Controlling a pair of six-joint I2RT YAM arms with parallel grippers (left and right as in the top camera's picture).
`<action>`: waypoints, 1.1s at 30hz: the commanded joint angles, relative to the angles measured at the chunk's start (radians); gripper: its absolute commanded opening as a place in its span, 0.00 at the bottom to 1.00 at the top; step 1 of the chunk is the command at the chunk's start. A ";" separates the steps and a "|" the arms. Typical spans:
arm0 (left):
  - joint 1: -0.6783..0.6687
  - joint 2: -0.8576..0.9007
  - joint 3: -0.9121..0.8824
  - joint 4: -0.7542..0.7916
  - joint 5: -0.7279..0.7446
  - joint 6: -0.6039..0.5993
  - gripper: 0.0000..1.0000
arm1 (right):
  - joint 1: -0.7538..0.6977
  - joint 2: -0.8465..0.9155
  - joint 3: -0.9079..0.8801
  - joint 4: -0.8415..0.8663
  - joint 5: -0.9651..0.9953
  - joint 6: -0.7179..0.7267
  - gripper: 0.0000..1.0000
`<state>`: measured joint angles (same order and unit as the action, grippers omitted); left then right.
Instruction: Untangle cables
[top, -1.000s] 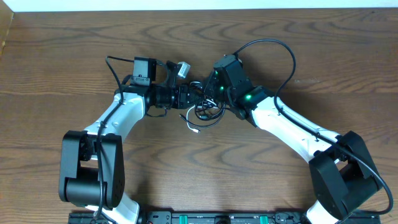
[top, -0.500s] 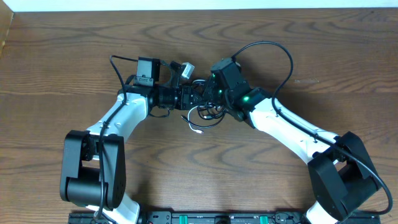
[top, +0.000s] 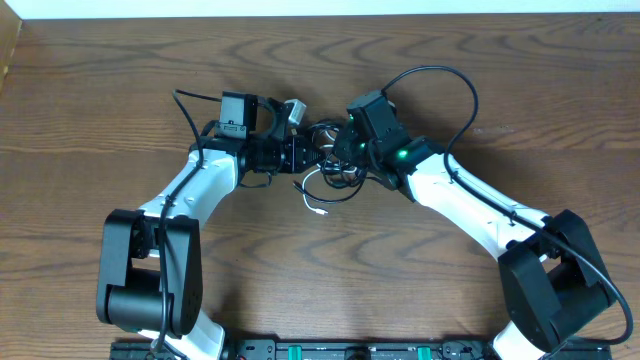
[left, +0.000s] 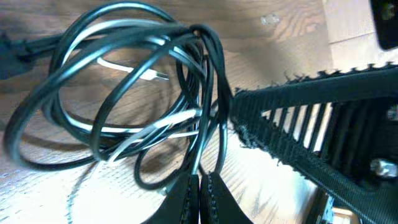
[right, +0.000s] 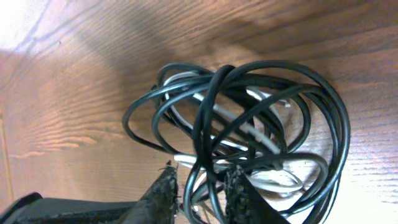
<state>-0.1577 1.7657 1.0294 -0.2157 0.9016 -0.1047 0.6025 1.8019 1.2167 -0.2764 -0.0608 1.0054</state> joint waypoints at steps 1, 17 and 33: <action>-0.001 0.012 0.006 0.001 -0.024 -0.013 0.08 | -0.018 -0.016 0.011 0.003 0.032 -0.023 0.24; -0.001 0.008 0.011 0.001 -0.024 -0.045 0.08 | -0.233 -0.016 0.012 -0.063 -0.124 -0.375 0.26; -0.210 -0.003 0.077 0.009 -0.499 -0.306 0.08 | -0.243 0.300 0.011 0.235 -0.172 -0.301 0.01</action>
<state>-0.3401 1.7657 1.0912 -0.2047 0.5266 -0.3435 0.3164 2.0304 1.2217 -0.0799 -0.1917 0.6586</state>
